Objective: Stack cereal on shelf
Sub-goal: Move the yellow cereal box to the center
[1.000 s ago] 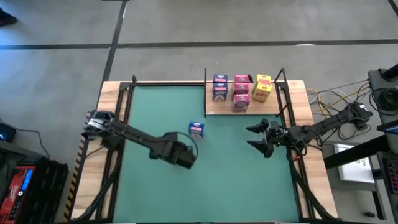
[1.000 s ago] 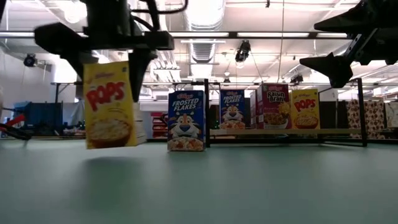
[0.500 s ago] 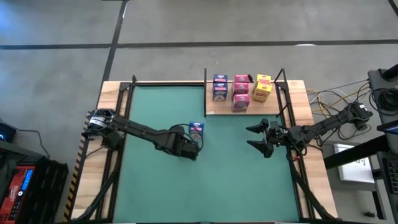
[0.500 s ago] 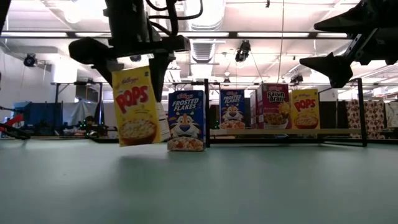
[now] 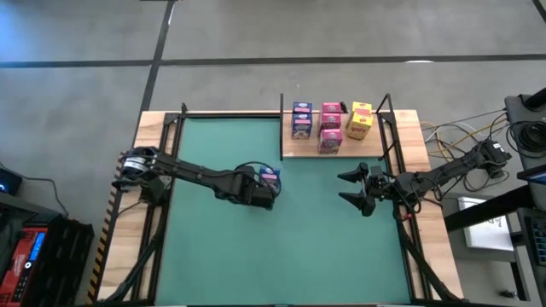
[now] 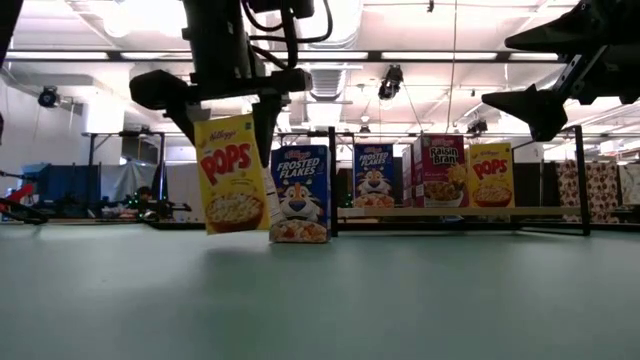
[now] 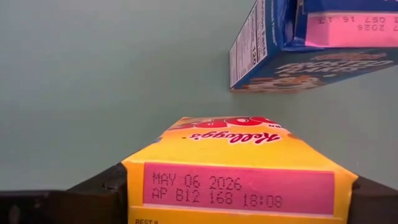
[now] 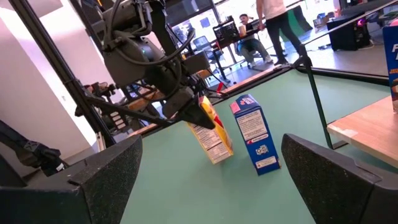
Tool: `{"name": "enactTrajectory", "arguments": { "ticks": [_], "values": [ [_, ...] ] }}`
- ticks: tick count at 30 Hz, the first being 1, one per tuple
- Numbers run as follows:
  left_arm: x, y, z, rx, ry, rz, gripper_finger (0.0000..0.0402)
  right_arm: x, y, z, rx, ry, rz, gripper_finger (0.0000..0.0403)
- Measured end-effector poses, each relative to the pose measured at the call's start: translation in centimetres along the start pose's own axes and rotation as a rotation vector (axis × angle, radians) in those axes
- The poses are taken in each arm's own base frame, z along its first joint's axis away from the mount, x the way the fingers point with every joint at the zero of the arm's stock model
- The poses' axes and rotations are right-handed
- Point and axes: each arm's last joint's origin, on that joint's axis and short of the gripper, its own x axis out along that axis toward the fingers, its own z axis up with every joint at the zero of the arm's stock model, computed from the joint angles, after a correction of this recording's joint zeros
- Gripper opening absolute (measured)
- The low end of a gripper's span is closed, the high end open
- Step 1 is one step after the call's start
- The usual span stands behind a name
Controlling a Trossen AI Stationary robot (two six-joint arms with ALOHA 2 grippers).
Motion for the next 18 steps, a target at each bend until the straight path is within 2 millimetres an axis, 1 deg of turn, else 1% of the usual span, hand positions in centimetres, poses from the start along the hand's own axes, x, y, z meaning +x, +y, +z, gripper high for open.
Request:
{"name": "enactTrajectory", "arguments": {
  "ticks": [2, 8, 13, 16, 18],
  "values": [
    [0.1, 0.0, 0.1, -0.003, 0.000, 0.002, 0.0279, 0.0, 0.0, 0.0, 0.000, 0.000, 0.000, 0.0373],
    [1.1, -0.3, 0.0, -0.004, 0.025, 0.019, 0.0289, 0.0, 0.0, 0.0, 0.000, 0.000, 0.000, 0.0373],
    [1.2, -0.3, 0.0, -0.020, 0.026, 0.020, 0.0295, 0.0, 0.0, 0.0, 0.000, 0.000, 0.001, 0.0373],
    [1.2, -0.3, 0.0, -0.022, 0.027, 0.020, 0.0312, 0.0, 0.0, 0.0, 0.000, 0.000, 0.000, 0.0373],
    [1.2, -0.3, 0.0, -0.019, 0.026, 0.017, 0.0334, 0.0, 0.0, 0.0, 0.000, -0.001, 0.000, 0.0373]
  ]
}}
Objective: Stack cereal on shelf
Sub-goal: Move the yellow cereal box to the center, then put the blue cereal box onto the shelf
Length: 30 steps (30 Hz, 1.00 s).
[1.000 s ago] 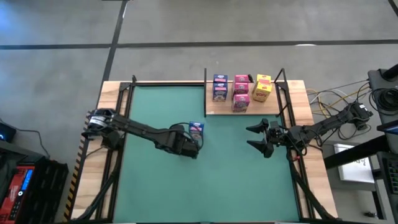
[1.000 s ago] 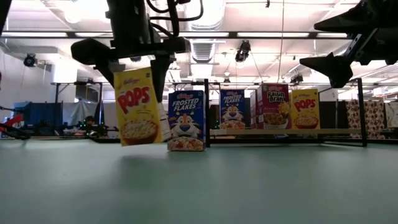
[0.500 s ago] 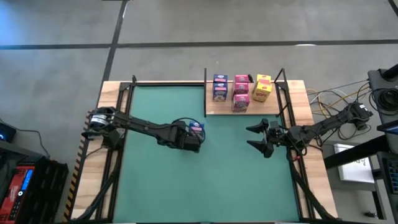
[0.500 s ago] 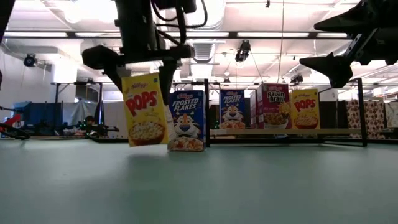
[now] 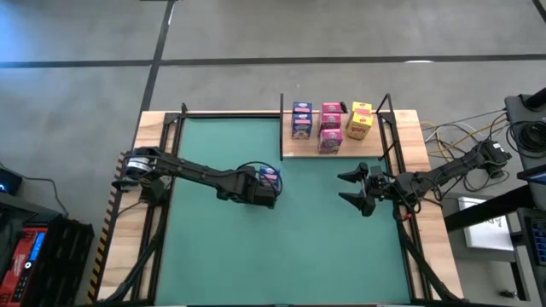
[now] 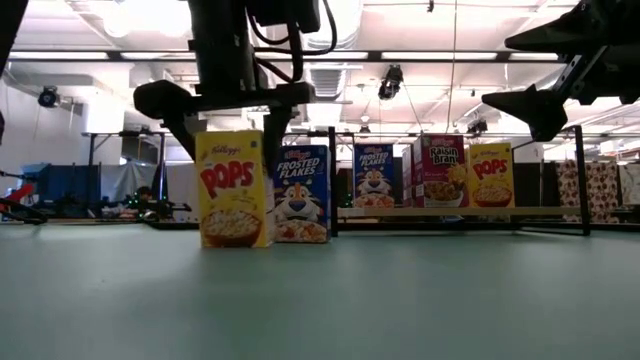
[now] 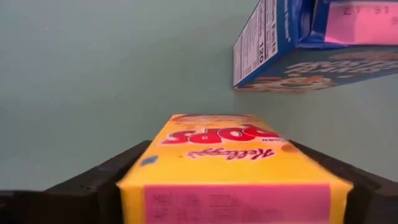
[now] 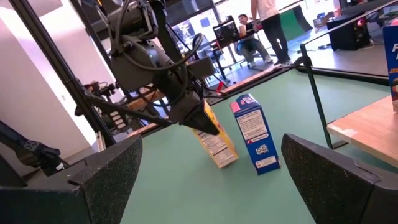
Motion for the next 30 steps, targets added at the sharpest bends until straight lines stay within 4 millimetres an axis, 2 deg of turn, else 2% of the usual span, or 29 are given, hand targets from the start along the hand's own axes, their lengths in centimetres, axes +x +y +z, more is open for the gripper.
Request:
{"name": "enactTrajectory", "arguments": {
  "ticks": [5, 10, 17, 23, 27, 30],
  "values": [
    [0.0, 0.0, 0.0, 0.037, 0.000, -0.001, 0.0394, 0.0, 0.0, 0.0, 0.000, 0.001, 0.000, 0.0373],
    [-0.6, -0.4, 0.3, 0.072, -0.030, -0.023, 0.0384, 0.0, 0.0, 0.0, 0.000, 0.000, 0.000, 0.0373],
    [-3.7, 0.1, 1.1, 0.066, -0.046, -0.012, 0.0399, 0.0, 0.0, 0.0, 0.000, 0.000, 0.000, 0.0373],
    [-6.0, 1.8, 1.0, 0.091, -0.082, 0.006, 0.0399, 0.0, 0.0, 0.0, 0.000, 0.000, 0.000, 0.0373],
    [-7.8, 3.2, 0.8, 0.101, -0.177, -0.032, 0.0399, 0.0, 0.0, 0.0, 0.000, 0.000, 0.000, 0.0373],
    [-8.8, 4.9, 0.7, 0.119, -0.269, -0.063, 0.0399, 0.0, 0.0, 0.0, 0.000, 0.000, 0.000, 0.0373]
  ]
}}
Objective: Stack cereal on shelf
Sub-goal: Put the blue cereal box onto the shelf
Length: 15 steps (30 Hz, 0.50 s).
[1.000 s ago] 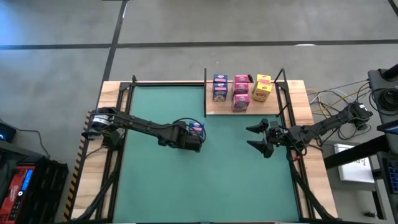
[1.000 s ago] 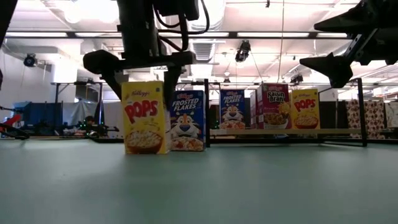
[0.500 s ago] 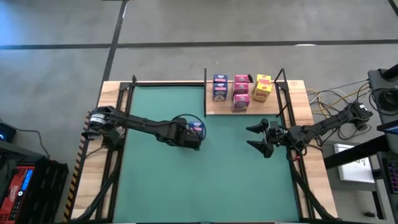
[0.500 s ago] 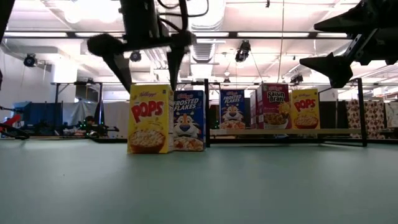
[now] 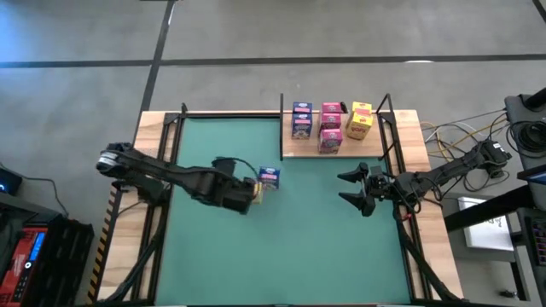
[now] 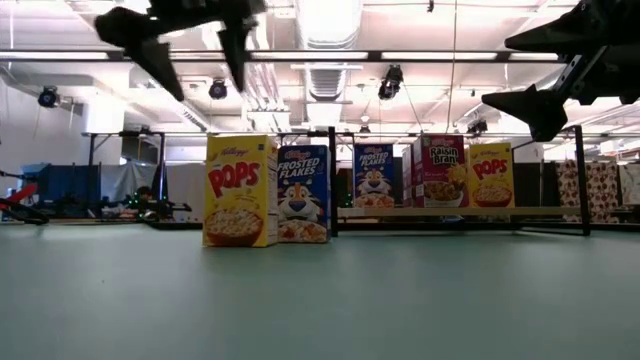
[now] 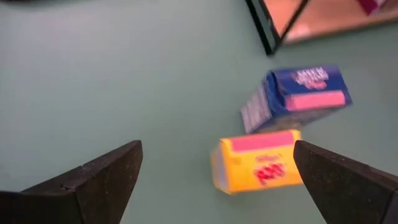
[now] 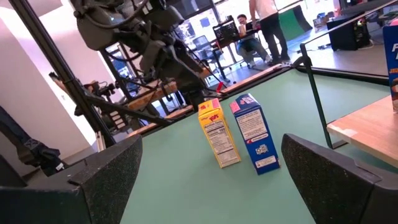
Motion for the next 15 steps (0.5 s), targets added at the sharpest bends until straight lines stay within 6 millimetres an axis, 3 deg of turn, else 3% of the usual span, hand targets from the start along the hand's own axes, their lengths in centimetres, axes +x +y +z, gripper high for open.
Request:
{"name": "enactTrajectory", "arguments": {
  "ticks": [5, 15],
  "values": [
    [-0.1, 3.5, -0.2, 0.030, -0.117, -0.062, 0.0399, 0.0, 0.0, 0.0, 0.000, 0.000, 0.000, 0.0373],
    [1.6, 8.8, 0.2, 0.243, -0.427, -0.404, 0.0399, 0.0, 0.0, 0.0, 0.000, -0.001, 0.000, 0.0373]
  ]
}}
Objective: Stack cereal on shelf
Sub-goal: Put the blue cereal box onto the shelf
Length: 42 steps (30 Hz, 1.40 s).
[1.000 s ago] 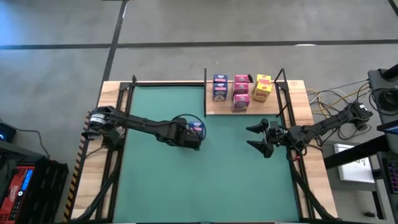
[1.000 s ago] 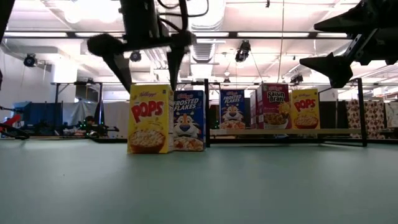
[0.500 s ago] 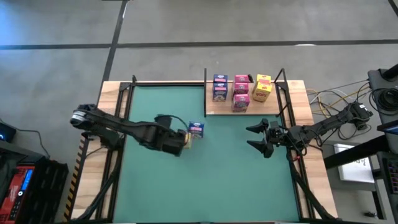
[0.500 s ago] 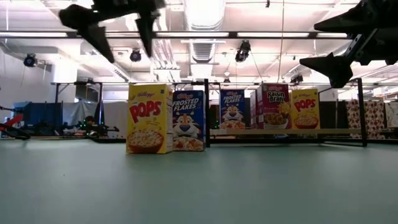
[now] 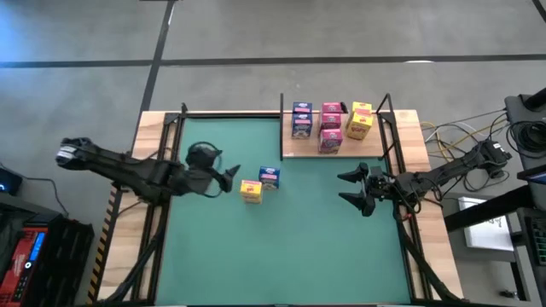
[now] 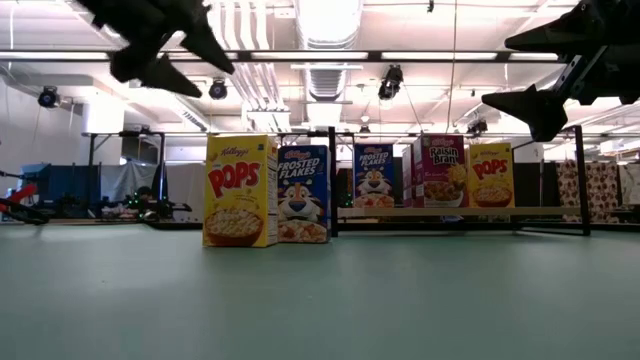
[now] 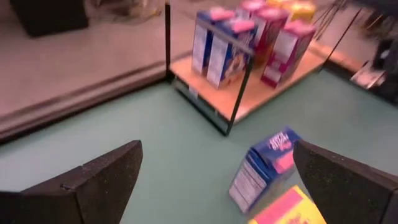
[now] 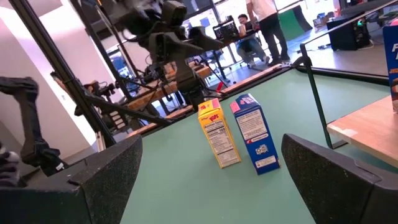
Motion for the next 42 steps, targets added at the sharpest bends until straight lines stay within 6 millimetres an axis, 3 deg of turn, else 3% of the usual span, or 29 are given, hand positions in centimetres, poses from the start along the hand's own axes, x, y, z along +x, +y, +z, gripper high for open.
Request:
{"name": "enactTrajectory", "arguments": {
  "ticks": [6, 11, 18, 28, 35, 42],
  "values": [
    [-0.1, 4.2, -2.5, 0.010, -0.116, -0.086, 0.0399, 0.0, 0.0, 0.0, 0.000, 0.000, 0.000, 0.0373],
    [-0.4, 6.2, -4.2, 0.111, -0.292, -0.247, 0.0399, 0.0, 0.0, 0.0, 0.000, 0.000, 0.000, 0.0373],
    [0.0, 8.6, -7.1, 0.128, -0.441, -0.325, 0.0399, 0.0, 0.0, 0.0, 0.000, 0.000, 0.000, 0.0373],
    [0.3, 9.4, -8.4, 0.223, -0.516, -0.399, 0.0399, 0.0, 0.0, 0.0, -0.001, 0.001, 0.000, 0.0373],
    [0.6, 9.3, -8.7, 0.059, -0.445, -0.435, 0.0399, 0.0, 0.0, 0.0, 0.000, 0.001, 0.000, 0.0373],
    [0.9, 9.1, -8.9, 0.073, -0.417, -0.427, 0.0399, 0.0, 0.0, 0.0, 0.000, 0.000, 0.000, 0.0373]
  ]
}}
